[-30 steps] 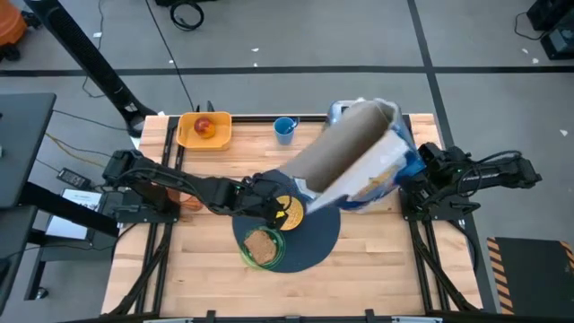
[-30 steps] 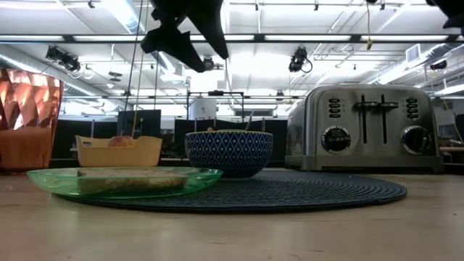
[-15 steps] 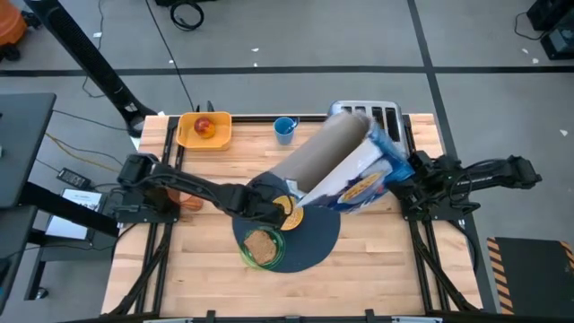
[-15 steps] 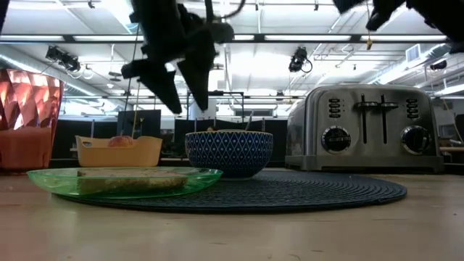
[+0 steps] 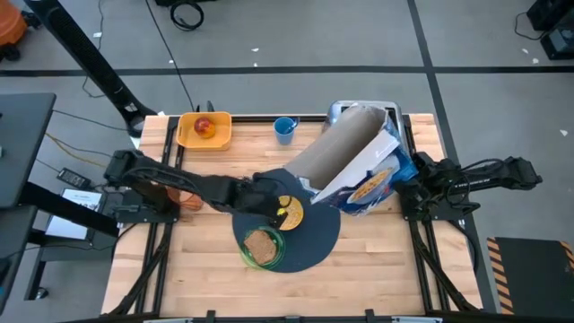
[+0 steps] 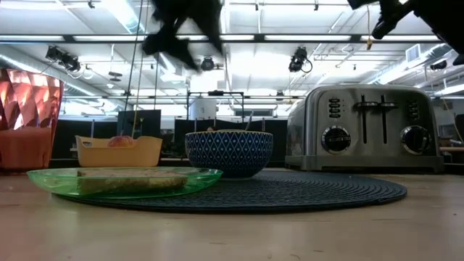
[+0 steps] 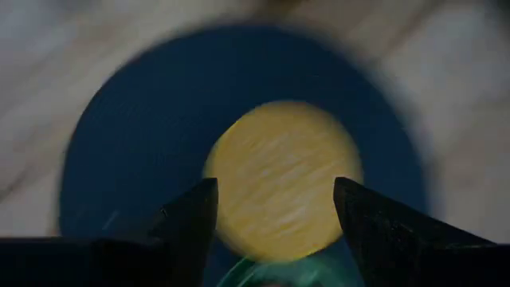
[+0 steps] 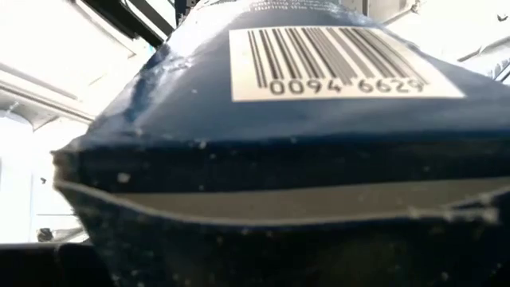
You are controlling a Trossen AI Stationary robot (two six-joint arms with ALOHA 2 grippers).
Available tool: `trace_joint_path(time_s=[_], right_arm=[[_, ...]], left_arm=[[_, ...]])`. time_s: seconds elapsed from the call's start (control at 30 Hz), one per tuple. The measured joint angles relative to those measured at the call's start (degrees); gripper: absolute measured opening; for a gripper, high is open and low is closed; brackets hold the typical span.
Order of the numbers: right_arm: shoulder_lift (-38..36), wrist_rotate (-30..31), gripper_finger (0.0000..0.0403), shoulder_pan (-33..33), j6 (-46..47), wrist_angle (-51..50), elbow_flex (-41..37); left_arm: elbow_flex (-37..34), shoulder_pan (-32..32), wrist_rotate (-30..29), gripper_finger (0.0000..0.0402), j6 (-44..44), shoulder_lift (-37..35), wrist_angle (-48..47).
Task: Arrange a breakfast setting
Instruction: Pour the cereal in the yellow bowl on the dark blue table mat
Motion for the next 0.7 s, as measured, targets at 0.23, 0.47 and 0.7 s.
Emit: trace_joint_path(time_s=[0.23,0.47,0.7], right_arm=[[0.0,1.61,0.0295,-0.01,2.54,5.43,0.02],[-0.03,2.44,0.0295,0.01,0.6,7.58,0.15],[-0.02,3.3,0.0295,0.01,-5.21,7.83,0.13]], left_arm=[[0.02,-0.94,-0.47,0.0256,20.15,-6.11,28.24],[0.05,-0.2,-1.72,0.0265,29.81,-5.33,47.82],[0.04,1.47,-1.79,0.0312,42.9,-2.88,63.01]])
